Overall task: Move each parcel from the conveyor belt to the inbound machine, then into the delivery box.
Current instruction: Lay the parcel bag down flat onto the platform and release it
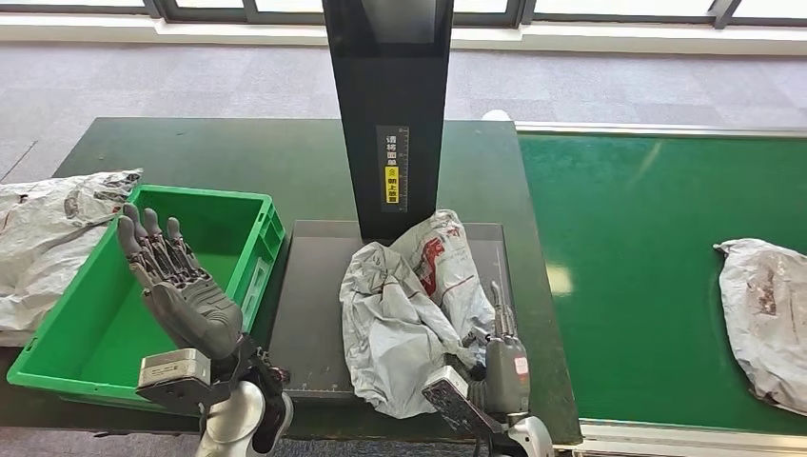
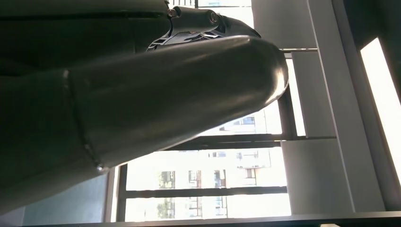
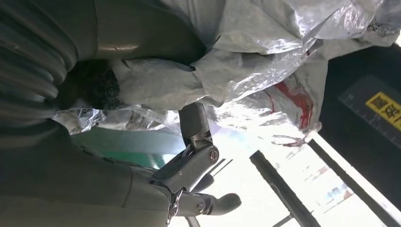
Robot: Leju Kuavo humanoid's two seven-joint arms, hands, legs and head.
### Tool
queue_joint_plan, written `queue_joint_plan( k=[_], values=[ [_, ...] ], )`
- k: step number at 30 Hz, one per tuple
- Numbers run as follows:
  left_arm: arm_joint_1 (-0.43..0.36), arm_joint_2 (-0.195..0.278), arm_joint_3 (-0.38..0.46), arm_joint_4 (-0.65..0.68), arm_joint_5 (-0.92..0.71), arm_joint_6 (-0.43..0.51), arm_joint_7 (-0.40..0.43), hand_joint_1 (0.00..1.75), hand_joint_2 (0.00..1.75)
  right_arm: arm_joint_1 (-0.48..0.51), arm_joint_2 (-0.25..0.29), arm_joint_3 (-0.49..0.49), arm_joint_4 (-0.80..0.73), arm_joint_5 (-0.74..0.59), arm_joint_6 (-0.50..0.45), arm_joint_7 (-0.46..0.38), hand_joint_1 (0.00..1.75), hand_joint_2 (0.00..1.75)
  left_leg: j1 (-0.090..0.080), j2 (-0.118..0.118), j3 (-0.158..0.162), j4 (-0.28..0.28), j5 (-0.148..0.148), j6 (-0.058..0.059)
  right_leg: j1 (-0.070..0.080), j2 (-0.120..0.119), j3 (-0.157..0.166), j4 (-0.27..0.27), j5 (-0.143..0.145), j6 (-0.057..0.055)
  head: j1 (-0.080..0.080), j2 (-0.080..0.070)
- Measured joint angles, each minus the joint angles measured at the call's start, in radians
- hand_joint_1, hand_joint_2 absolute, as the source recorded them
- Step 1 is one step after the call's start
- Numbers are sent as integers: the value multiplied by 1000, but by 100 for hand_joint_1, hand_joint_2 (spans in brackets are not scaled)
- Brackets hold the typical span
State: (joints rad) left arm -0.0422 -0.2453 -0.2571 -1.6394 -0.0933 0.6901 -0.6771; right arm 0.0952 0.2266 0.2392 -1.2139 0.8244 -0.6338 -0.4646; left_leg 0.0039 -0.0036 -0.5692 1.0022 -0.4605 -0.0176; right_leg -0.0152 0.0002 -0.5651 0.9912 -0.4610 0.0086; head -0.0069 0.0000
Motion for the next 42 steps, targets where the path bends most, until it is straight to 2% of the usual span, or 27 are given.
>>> queue_joint_plan(
  k=[6, 10, 19, 20, 23, 25, 28, 34, 38, 42],
  values=[
    [0, 0, 0, 1, 0, 0, 0, 0, 0, 11, 0, 0, -27, 29, -23, 28, 0, 175, 0, 0, 0, 0, 0, 0, 0, 0, 0, 0, 0, 0, 0, 0],
    [-1, 0, -1, 11, 26, -13, 0, 0, 0, 12, 0, 0, -31, 118, -52, 56, 0, 175, 0, 0, 0, 0, 0, 0, 0, 0, 0, 0, 0, 0, 0, 0],
    [-4, -1, -1, 39, 38, -44, 0, 0, 0, 40, 28, -13, -67, 250, -57, 28, 0, 175, 0, 0, 0, 0, 0, 0, 0, 0, 0, 0, 0, 0, 0, 0],
    [-4, -1, -1, 42, 35, -45, 0, 0, 0, 41, 30, -14, -70, 216, -49, 13, 0, 175, 0, 1, 0, 0, 0, 0, 0, 0, 0, 0, 0, 0, 0, 0],
    [-10, -1, -1, 61, 14, -48, 0, 0, 0, 47, 29, -14, -87, -6, -6, -66, 0, 175, 0, 1, 0, 0, 0, 0, 0, 0, 0, 0, 0, 0, 0, 0],
    [-16, -2, -1, 87, 0, -57, 0, 0, 0, 54, 26, -15, -111, -81, -19, -95, 0, 175, 0, 1, 0, 0, 0, 0, 0, 0, 0, 0, 0, 0, 0, 0],
    [-24, -3, -1, 119, -23, -63, 0, 0, 0, 65, 20, -20, -142, -94, -27, -101, 0, 175, 0, 2, 0, 0, 0, 0, 0, 2, -1, 0, 0, 0, 0, 0],
    [-41, -9, -1, 205, -139, -69, 11, 0, 0, 91, 4, -36, -209, -236, 95, -130, 0, 175, 0, 2, 0, 0, 0, 0, 0, 2, -1, 0, 0, 0, 0, 0],
    [-45, -9, -1, 250, -137, -78, 16, 0, 0, 102, -3, -59, -224, -253, 134, -145, 0, 175, 0, 2, 0, 0, 0, 0, 0, 2, -1, 0, 0, 0, 0, 0],
    [-47, -8, -1, 277, -121, -100, 7, 0, 0, 94, -7, -79, -223, -232, 130, -149, 0, 175, 0, 2, 0, 0, 0, 0, 0, 2, -1, 0, 0, 0, 0, 0]
  ],
)
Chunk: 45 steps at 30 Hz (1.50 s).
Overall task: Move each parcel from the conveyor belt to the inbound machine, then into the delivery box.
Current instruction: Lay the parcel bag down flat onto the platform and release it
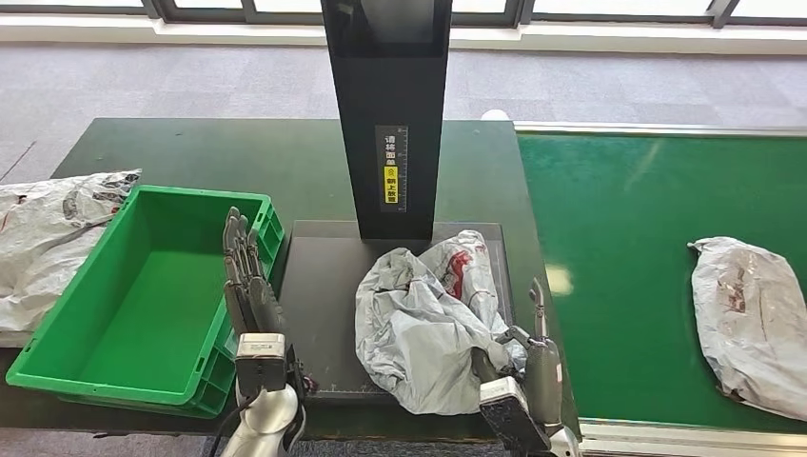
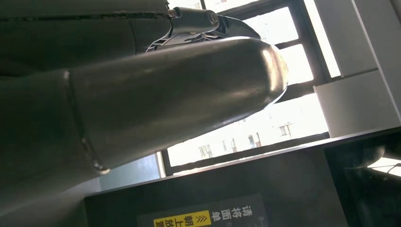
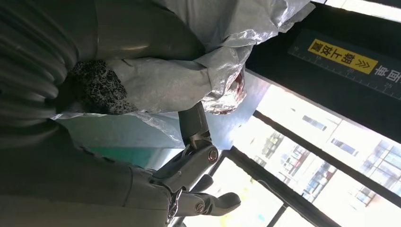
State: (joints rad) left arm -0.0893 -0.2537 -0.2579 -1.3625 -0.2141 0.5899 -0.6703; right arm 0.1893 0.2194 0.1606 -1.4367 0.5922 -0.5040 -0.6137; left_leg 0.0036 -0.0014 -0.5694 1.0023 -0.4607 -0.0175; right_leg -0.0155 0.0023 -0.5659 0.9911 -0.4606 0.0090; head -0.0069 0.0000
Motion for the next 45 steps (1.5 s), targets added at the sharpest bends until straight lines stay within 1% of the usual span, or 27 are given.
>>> queue_joint_plan(
  k=[3, 4, 8, 10, 14, 22, 28, 30, 32, 35, 39, 41, 43, 45],
  values=[
    [-1, 0, 0, 10, -4, 0, -6, 0, 0, -9, -1, -4, 7, 129, -83, 33, 0, 175, 0, 0, 0, 0, 0, 0, 0, 0, 0, 0, 0, 0, 0, 0],
    [-1, 0, 0, 12, -5, 1, -6, 0, 0, -13, -1, -5, 10, 147, -92, 37, 0, 175, 0, 0, 0, 0, 0, 0, 0, 0, 0, 0, 0, 0, 0, 0],
    [-2, 0, 0, 19, -4, -14, -7, 0, 0, -25, -2, -6, 26, 108, -52, 38, 0, 175, 0, 0, 0, 0, 0, 0, 0, 0, 0, 0, 0, 0, 0, 0],
    [-2, 0, 0, 22, -8, -33, -7, 0, 0, -32, -2, -6, 35, 119, -50, 47, 0, 175, 0, 0, 0, 0, 0, 0, 0, 0, 0, 0, 0, 0, 0, 0],
    [-2, 0, 0, 22, -23, -56, -7, 0, 0, -38, -2, -6, 43, 188, -77, 76, 0, 175, 0, 0, 0, 0, 0, 0, 0, 0, 0, 0, 0, 0, 0, 0],
    [-2, 0, 0, 22, -25, -58, -7, 0, 0, -40, -2, -6, 49, 198, -81, 81, 0, 175, 0, 0, 0, 0, 0, 0, 0, 0, 0, 0, 0, 0, 0, 0],
    [-3, -1, 0, 23, -81, -66, -7, 0, 0, -38, 0, -6, 50, 262, -137, 110, 0, 175, 0, 0, 0, 0, 0, 0, 0, 0, 0, 0, 0, 0, 0, 0],
    [-3, -1, -2, 23, -94, -68, -7, 0, 0, -37, 3, -7, 50, 325, -160, 115, 0, 175, 0, 0, 0, 0, 0, 0, 0, 0, 0, 0, 0, 0, 0, 0],
    [-4, -1, -5, 24, -98, -69, -7, 0, 0, -37, 7, -7, 52, 340, -162, 96, 0, 175, 0, 0, 0, 0, 0, 0, 0, 0, 0, 0, 0, 0, 0, 0],
    [-6, 0, -16, 27, -98, -71, -6, 0, 0, -38, 8, -5, 64, 265, -151, 68, 0, 175, 0, -1, 0, 0, 0, 0, 0, -1, 0, 0, 0, 0, 0, 0],
    [-12, 0, -30, 38, -97, -75, -6, 0, 0, -29, 24, -2, 65, 299, -144, 18, 0, 175, 0, 1, 0, 0, 0, 0, 0, 0, 0, 0, 0, 0, 0, 0],
    [-13, 0, -33, 41, -99, -76, -6, 0, 0, -27, 20, 17, 62, 228, -140, 5, 0, 175, 0, 1, 0, 0, 0, 0, 0, 0, 0, 0, 0, 0, 0, 0],
    [-13, 0, -34, 39, -105, -75, -5, 0, 0, -28, 8, 43, 58, 156, -158, -31, 0, 175, 0, 1, 0, 0, 0, 0, 0, 0, 0, 0, 0, 0, 0, 0],
    [-13, 0, -34, 33, -110, -72, -4, 0, 0, -30, 1, 68, 53, 147, -180, -68, 0, 175, 0, 1, 0, 0, 0, 0, 0, 1, 0, 0, 0, 0, 0, 0]
  ],
)
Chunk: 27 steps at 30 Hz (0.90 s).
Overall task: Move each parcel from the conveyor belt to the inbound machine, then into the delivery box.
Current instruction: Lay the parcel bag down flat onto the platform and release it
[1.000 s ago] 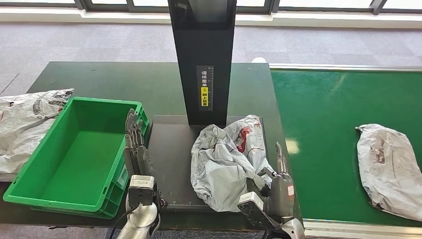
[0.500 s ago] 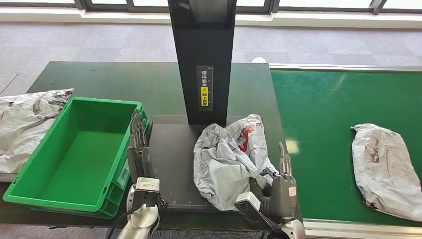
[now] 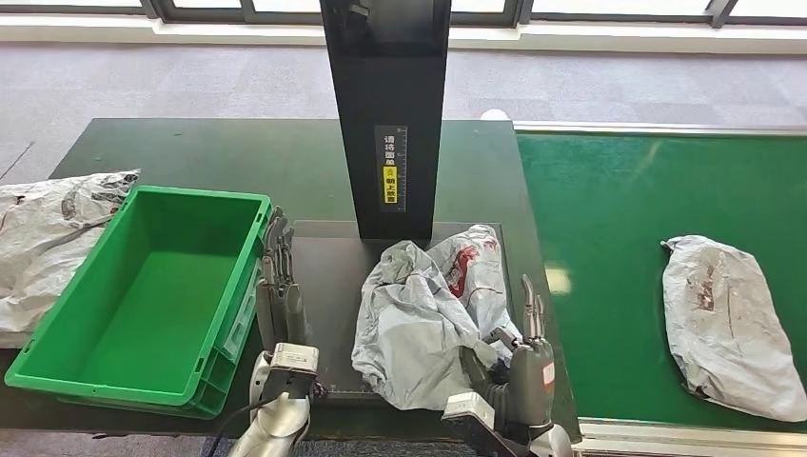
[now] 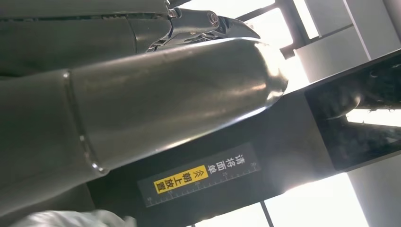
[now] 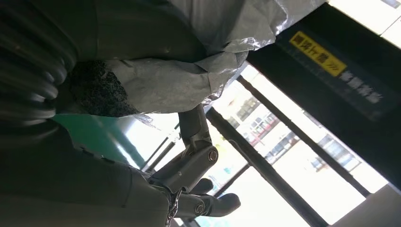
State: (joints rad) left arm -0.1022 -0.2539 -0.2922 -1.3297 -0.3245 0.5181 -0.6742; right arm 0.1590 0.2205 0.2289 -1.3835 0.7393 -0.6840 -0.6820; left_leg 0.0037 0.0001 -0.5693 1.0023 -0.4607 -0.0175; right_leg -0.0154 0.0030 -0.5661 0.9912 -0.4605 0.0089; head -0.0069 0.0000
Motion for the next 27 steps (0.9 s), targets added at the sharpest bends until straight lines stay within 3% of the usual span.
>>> queue_joint_plan(
  k=[5, 10, 14, 23, 27],
  values=[
    [1, 0, 0, -9, 0, 11, -1, 0, 0, -13, -9, 30, -1, -39, -9, -17, 0, 175, 0, -1, 0, 0, 0, 0, 0, -1, 1, 0, 0, 0, 0, 0],
    [-9, 1, -3, -1, 39, 49, -3, 0, 0, -97, -98, 110, 20, -316, -10, -17, 0, 175, 0, 0, 0, 1, 1, 1, -1, 0, 0, 0, 2, 1, 0, 0],
    [-41, 4, -22, 18, 82, 80, -3, 0, 0, -166, -144, 145, 65, -417, -7, -18, 0, 175, -1, -1, 0, 1, 2, 2, -1, -1, 1, 0, 2, 2, 0, 0],
    [-55, 8, -38, 41, 77, 75, -3, 0, 0, -188, -154, 148, 146, -353, -10, -16, 0, 175, 0, -1, -1, 1, 2, 2, 0, 0, 0, 0, 2, 1, 0, 0],
    [-56, 7, -38, 46, 52, 56, -3, 0, 0, -163, -143, 127, 153, -258, -10, -1, 0, 0, -1, -1, -2, 1, 1, 2, -1, -1, -1, 0, 2, 1, 0, 0]
  ],
)
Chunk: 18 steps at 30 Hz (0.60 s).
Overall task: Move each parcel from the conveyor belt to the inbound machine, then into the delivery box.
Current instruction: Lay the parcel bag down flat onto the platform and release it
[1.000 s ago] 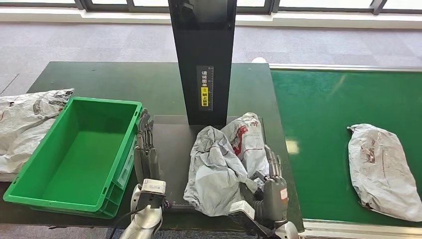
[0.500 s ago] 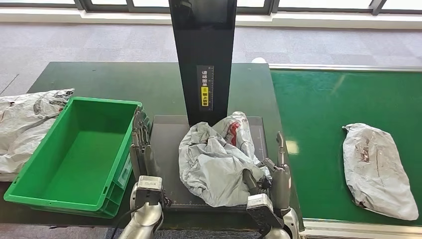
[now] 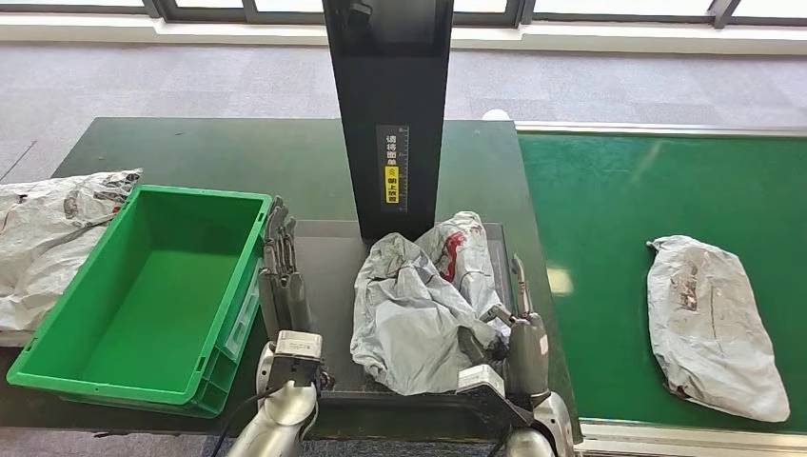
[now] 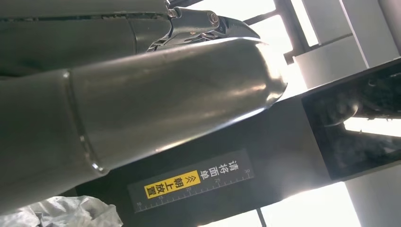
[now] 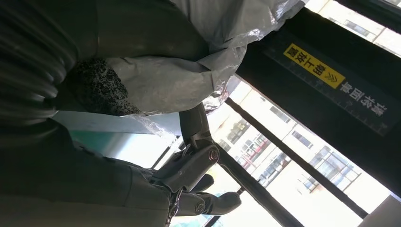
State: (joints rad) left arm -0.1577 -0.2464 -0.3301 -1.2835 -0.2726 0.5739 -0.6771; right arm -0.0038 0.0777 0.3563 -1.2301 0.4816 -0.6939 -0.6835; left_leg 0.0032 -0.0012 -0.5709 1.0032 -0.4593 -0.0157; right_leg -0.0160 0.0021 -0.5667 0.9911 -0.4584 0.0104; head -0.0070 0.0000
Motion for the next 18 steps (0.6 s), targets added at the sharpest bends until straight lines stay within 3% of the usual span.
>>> queue_joint_plan(
  k=[4, 10, 18],
  values=[
    [-3, -2, 0, 9, -11, -14, 0, 0, 0, 23, 8, -6, 4, -10, 45, 15, 0, 0, 0, 0, 0, 0, 0, 0, 0, 0, 0, 0, 0, 0, 0, 0],
    [-8, -6, 0, 17, -16, -23, 0, 0, 0, 61, 22, -24, -44, -97, 250, 1, 0, 0, 0, 0, 0, 0, 0, 0, 0, 0, 0, 0, 0, 0, 0, 0],
    [-21, -11, 1, 22, -18, -31, 0, 0, 0, 58, 27, -55, -65, -112, 278, -12, 0, 0, 0, 0, 0, 0, 0, 0, 0, 0, 0, 0, 0, 0, 0, 0]
  ],
)
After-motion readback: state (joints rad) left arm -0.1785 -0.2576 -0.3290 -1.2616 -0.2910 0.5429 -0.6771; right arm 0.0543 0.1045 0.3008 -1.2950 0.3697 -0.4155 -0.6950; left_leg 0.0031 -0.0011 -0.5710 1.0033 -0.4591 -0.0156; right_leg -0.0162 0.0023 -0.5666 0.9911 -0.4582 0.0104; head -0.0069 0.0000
